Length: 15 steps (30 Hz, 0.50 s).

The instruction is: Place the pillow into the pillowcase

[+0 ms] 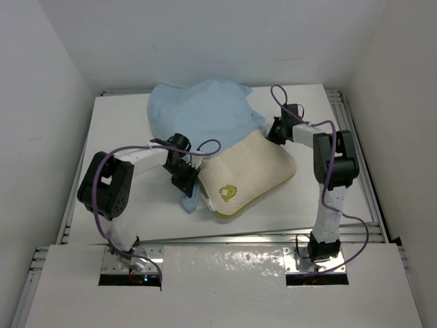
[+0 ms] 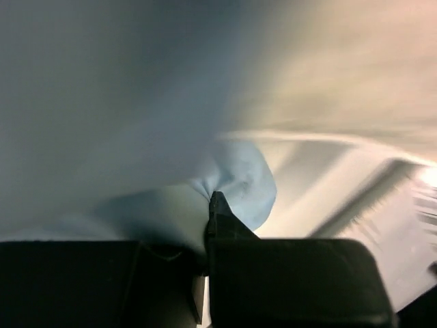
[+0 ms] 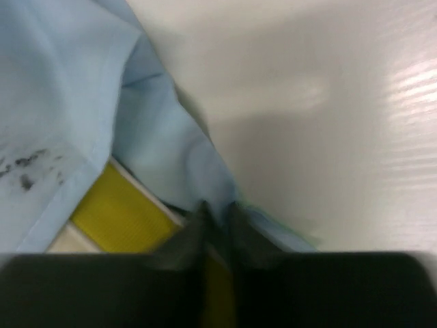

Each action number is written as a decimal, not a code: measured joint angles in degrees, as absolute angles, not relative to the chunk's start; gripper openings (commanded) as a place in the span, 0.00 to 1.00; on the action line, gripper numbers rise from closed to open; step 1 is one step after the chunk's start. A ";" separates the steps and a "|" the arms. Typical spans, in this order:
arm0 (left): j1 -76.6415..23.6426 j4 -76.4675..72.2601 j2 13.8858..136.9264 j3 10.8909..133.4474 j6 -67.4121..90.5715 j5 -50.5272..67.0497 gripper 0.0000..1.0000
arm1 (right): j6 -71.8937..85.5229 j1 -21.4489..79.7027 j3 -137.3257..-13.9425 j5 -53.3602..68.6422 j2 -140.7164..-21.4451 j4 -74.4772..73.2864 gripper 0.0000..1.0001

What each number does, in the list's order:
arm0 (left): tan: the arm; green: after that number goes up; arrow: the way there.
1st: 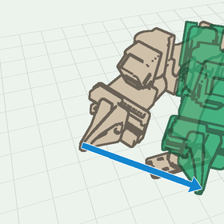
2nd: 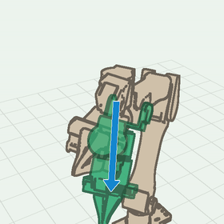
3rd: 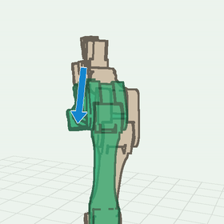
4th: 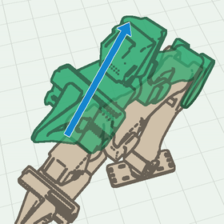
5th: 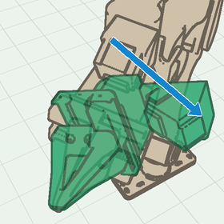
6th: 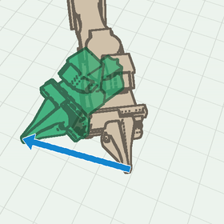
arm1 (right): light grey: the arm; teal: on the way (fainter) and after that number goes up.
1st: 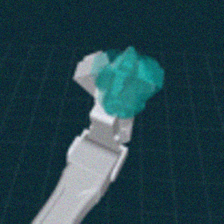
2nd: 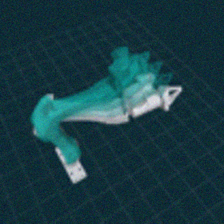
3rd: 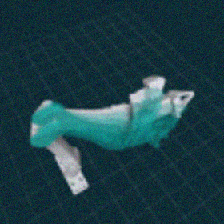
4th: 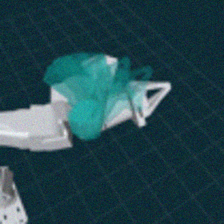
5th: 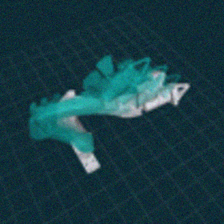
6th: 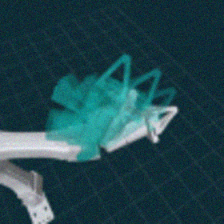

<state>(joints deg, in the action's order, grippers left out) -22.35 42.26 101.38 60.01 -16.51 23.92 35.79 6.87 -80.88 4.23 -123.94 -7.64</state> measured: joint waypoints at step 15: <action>-23.59 62.15 99.26 77.82 -25.78 50.50 0.00 | 47.48 6.72 -60.58 19.05 -97.10 -19.51 0.00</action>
<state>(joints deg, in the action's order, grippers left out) -23.59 62.15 99.26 77.82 -25.78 50.50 47.48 6.72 -60.58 19.05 -97.10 -19.51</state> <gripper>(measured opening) 0.006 0.002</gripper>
